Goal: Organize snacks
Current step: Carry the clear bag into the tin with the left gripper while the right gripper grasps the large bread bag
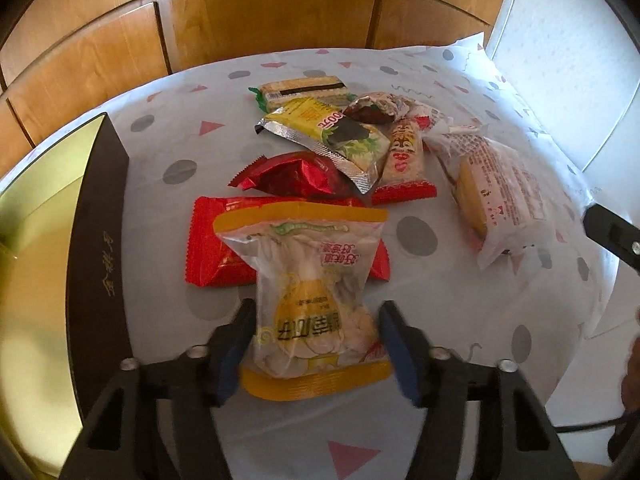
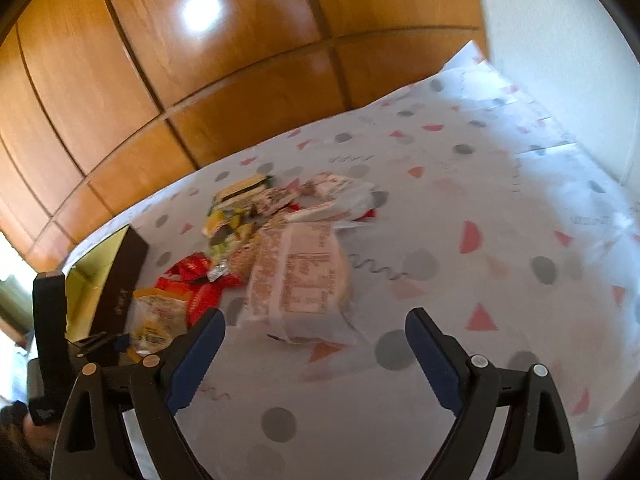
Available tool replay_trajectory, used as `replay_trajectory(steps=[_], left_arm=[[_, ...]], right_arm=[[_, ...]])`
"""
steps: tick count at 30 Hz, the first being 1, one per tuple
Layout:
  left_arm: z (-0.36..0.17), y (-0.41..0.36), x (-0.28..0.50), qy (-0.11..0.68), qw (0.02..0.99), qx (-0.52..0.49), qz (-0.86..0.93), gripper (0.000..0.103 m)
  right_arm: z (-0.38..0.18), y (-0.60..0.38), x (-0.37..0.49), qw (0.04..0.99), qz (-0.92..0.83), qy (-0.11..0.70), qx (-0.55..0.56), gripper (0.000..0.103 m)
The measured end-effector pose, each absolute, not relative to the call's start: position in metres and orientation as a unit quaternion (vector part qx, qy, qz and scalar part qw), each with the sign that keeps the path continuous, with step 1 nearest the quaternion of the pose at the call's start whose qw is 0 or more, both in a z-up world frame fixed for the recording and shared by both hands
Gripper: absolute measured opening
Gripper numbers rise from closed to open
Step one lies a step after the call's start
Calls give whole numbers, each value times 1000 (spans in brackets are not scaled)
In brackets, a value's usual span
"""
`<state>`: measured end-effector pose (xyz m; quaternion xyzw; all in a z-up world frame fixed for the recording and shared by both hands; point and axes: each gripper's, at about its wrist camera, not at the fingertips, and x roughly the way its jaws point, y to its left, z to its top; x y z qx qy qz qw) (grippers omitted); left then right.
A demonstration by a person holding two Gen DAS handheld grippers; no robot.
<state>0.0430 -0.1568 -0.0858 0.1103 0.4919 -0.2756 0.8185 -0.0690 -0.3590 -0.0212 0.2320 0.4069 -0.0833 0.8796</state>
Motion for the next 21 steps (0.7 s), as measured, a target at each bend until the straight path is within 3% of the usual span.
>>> replay_trajectory(steps=[8, 10, 11, 12, 21], left_arm=[[-79, -154, 25, 476, 822, 111, -293, 44], [-71, -150, 21, 469, 823, 101, -304, 31], [-68, -149, 20, 466, 823, 98, -309, 29], [-65, -147, 19, 464, 822, 94, -317, 28], [-72, -144, 16, 474, 807, 88, -342, 27]], right_arm=[[-40, -363, -18, 868, -79, 442, 212, 98], [-49, -362, -4, 860, -92, 464, 191, 97], [-56, -360, 3, 853, -90, 480, 184, 84], [-61, -360, 6, 848, -73, 488, 193, 76], [-63, -356, -9, 859, -78, 480, 162, 74]])
